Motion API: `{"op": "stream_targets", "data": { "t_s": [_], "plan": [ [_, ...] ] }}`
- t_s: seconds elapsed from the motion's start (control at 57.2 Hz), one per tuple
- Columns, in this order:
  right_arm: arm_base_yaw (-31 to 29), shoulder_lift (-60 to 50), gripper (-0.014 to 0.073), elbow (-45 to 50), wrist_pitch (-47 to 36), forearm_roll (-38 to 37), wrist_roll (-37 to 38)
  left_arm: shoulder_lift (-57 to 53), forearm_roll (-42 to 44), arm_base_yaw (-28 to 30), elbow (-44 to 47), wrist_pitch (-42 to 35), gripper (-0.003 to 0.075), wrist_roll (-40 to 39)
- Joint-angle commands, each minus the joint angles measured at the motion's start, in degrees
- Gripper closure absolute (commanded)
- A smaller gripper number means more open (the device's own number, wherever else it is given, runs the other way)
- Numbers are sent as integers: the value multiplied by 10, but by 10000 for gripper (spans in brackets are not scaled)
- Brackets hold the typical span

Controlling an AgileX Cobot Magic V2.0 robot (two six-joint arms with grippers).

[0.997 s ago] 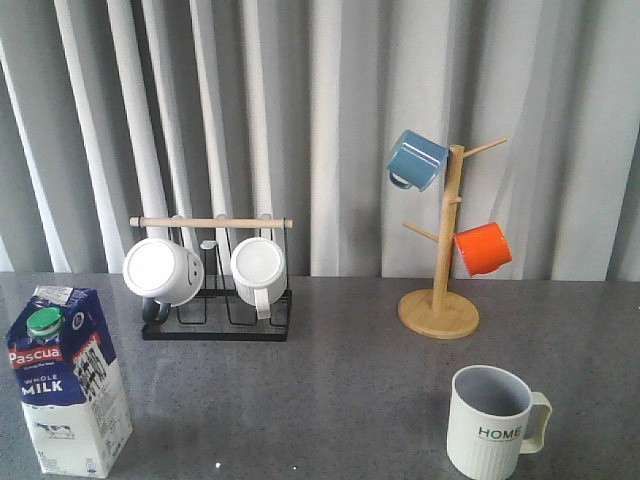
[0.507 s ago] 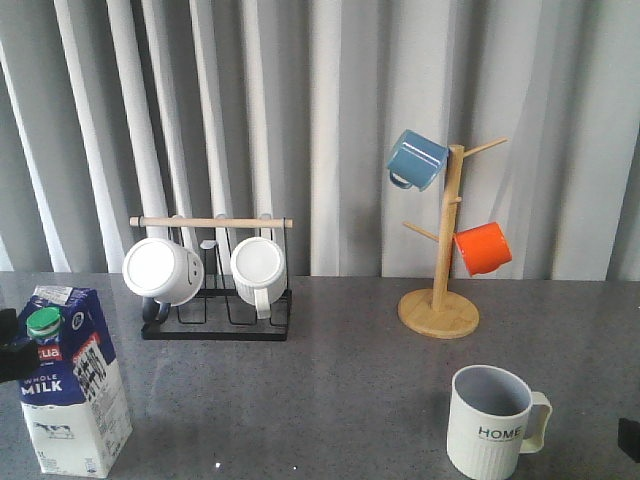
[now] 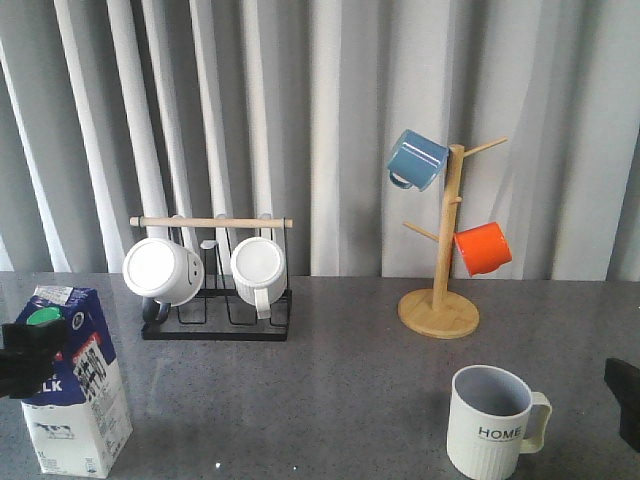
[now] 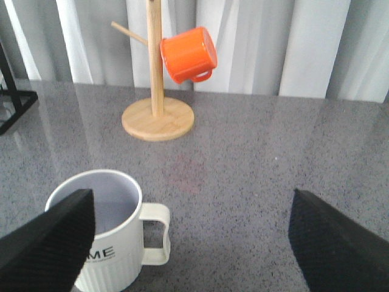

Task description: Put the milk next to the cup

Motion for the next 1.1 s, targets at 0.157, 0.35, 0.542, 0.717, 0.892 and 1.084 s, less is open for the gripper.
{"op": "stream_targets", "data": {
  "t_s": [0.157,0.35,0.542,0.717,0.892,1.084],
  "plan": [
    [-2,48,11,-20,-69,-7,-3,-8,-2,-2,-20,-38,150,-1],
    [-2,124,25,-9,-113,-7,-6,-8,-2,-2,-20,-38,195,-1],
    [-2,193,26,93,-378,-62,-6,-8,-2,-2,-20,-38,216,-1],
    [-2,269,26,157,-580,-93,2,-8,-2,-2,-20,-38,218,-1],
    [-2,351,26,156,-619,-109,4,-8,-2,-2,-20,-38,218,-1],
    [-2,406,26,152,-676,-102,10,-8,-2,-2,-20,-38,218,-1]
  ]
}}
